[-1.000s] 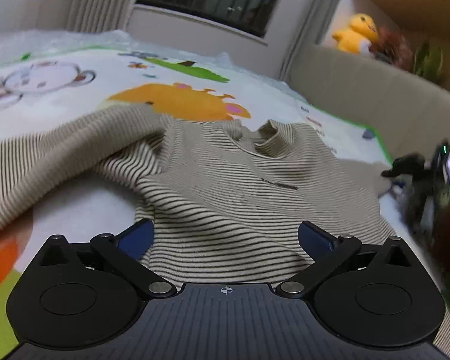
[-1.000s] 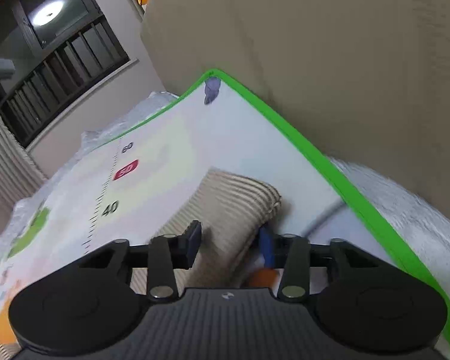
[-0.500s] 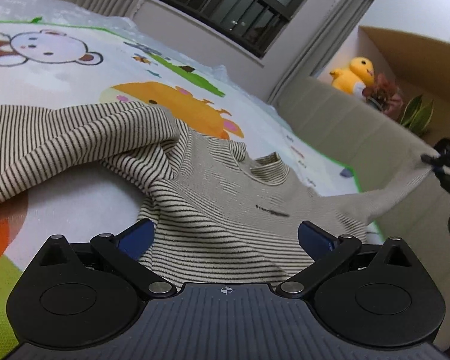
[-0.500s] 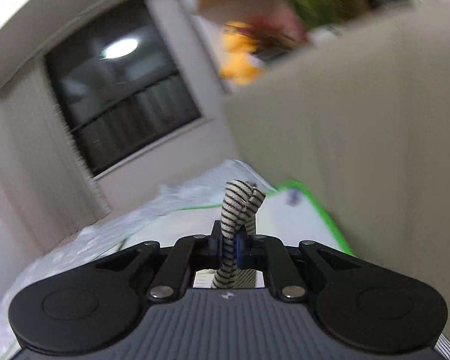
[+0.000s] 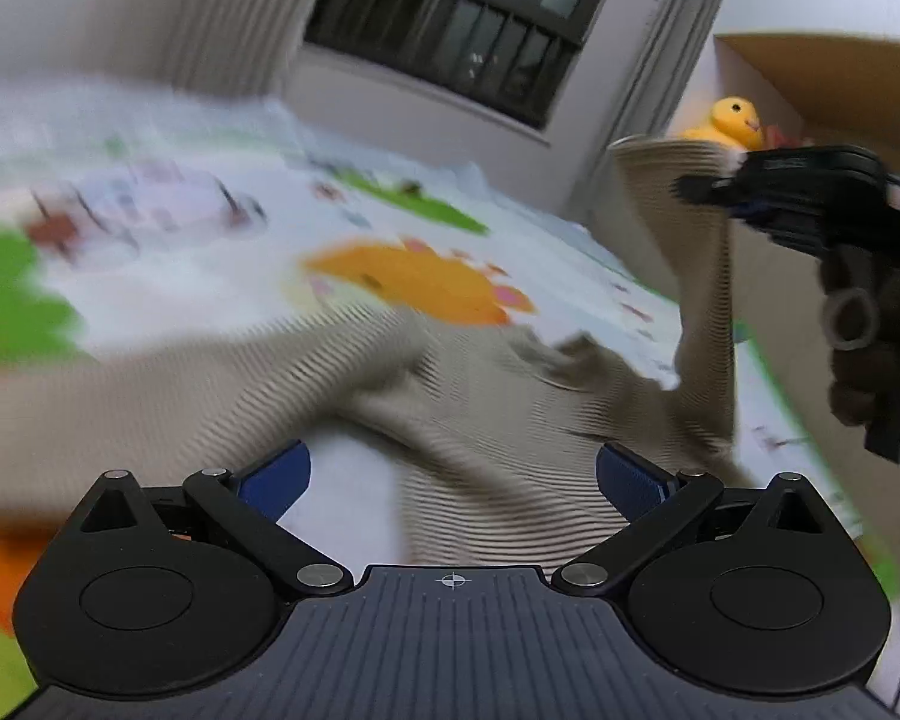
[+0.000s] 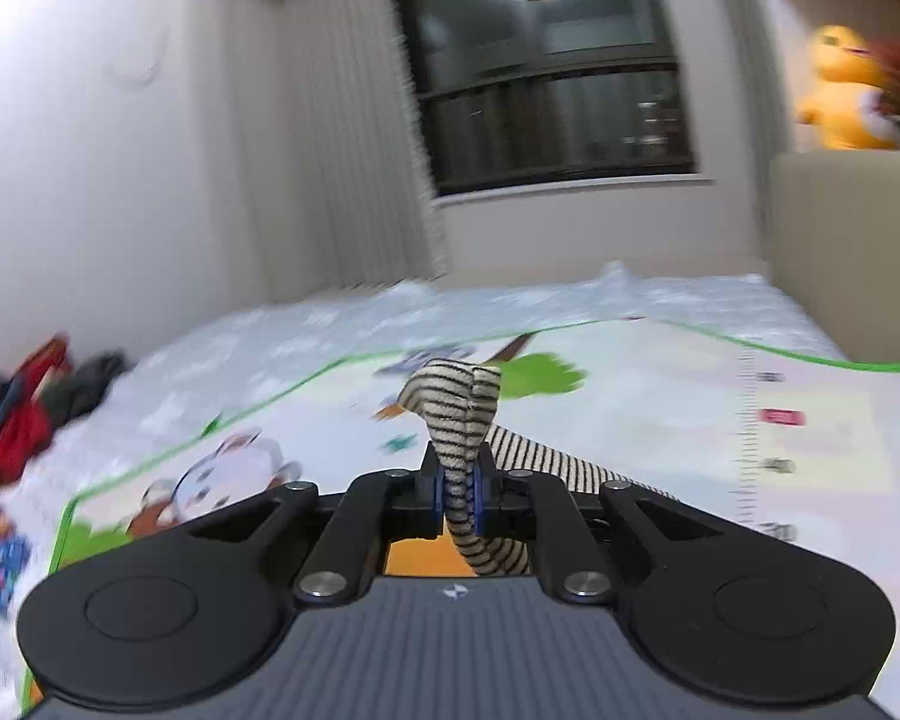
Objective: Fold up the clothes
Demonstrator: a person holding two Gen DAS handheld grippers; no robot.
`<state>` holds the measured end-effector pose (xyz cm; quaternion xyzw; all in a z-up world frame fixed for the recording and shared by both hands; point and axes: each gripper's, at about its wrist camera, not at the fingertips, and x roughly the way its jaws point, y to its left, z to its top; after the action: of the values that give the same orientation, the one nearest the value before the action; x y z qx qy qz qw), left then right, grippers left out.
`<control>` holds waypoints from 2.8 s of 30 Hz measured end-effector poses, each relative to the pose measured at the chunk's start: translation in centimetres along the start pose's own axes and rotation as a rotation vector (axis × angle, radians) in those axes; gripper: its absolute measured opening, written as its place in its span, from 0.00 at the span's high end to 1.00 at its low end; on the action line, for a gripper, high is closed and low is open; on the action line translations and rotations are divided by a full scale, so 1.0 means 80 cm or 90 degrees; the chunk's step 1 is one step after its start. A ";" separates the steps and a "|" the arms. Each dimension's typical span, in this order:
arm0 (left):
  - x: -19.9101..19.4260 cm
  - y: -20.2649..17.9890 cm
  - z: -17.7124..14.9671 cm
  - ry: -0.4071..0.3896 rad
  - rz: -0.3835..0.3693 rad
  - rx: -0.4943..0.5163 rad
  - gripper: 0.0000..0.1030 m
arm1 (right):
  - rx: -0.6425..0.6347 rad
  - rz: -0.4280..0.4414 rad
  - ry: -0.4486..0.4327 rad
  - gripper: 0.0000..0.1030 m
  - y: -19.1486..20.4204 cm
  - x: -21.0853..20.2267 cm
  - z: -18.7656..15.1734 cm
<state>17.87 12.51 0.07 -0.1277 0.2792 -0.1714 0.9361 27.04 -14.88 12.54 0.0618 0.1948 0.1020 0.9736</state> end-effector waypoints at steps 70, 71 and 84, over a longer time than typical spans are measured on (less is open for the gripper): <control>0.019 0.201 0.071 -0.003 0.340 -0.355 0.58 | 0.419 -0.041 -0.033 0.32 -0.274 -0.128 -0.251; 0.031 0.192 0.071 0.004 0.382 -0.313 0.73 | 0.425 -0.037 -0.036 0.32 -0.275 -0.129 -0.252; -0.039 -0.013 0.209 -0.190 0.208 -0.094 0.95 | 0.463 0.013 -0.067 0.28 -0.289 -0.134 -0.260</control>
<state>24.63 15.21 15.46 -0.1731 0.1663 0.0240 0.9705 13.26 -38.05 -6.30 0.4109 0.1673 0.0328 0.8956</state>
